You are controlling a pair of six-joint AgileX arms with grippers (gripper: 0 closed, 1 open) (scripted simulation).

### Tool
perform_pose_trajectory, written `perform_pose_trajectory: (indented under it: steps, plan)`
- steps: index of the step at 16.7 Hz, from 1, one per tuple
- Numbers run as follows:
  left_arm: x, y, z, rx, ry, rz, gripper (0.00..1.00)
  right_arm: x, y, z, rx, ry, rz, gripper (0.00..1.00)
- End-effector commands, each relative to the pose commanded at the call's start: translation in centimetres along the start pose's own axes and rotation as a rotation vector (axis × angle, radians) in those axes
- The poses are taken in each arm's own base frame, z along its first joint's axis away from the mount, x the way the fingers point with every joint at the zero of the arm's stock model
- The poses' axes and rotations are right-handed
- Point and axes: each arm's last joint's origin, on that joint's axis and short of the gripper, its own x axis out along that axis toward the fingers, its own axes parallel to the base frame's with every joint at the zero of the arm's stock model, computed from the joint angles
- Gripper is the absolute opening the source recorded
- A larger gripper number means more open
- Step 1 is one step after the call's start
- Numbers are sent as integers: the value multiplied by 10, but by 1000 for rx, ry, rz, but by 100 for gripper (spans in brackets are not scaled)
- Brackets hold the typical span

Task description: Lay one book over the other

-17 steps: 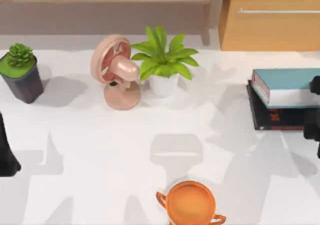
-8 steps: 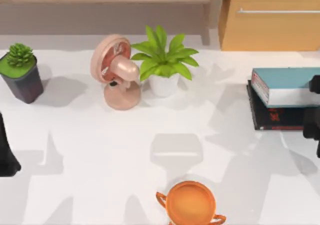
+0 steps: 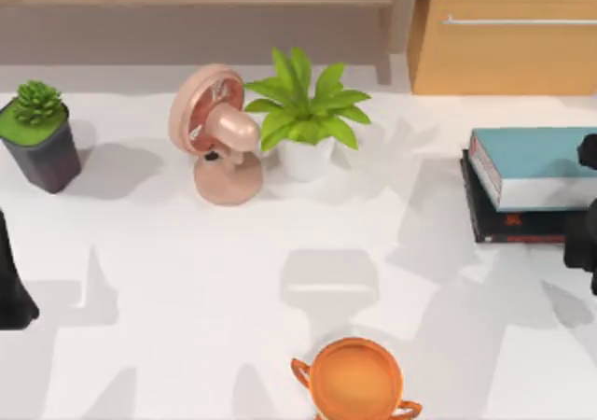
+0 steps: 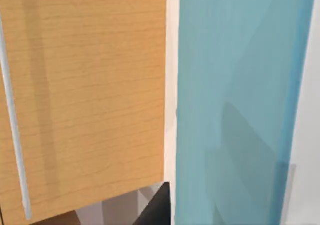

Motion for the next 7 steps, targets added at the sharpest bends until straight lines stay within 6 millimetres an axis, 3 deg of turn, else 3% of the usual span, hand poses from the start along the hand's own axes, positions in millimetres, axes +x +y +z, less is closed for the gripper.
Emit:
perform_pose_trajectory:
  steps: [2,7]
  plan:
    - [0,0,0,0,0,0,100,0,0,0,0,0,0,100]
    - [0,0,0,0,0,0,100,0,0,0,0,0,0,100]
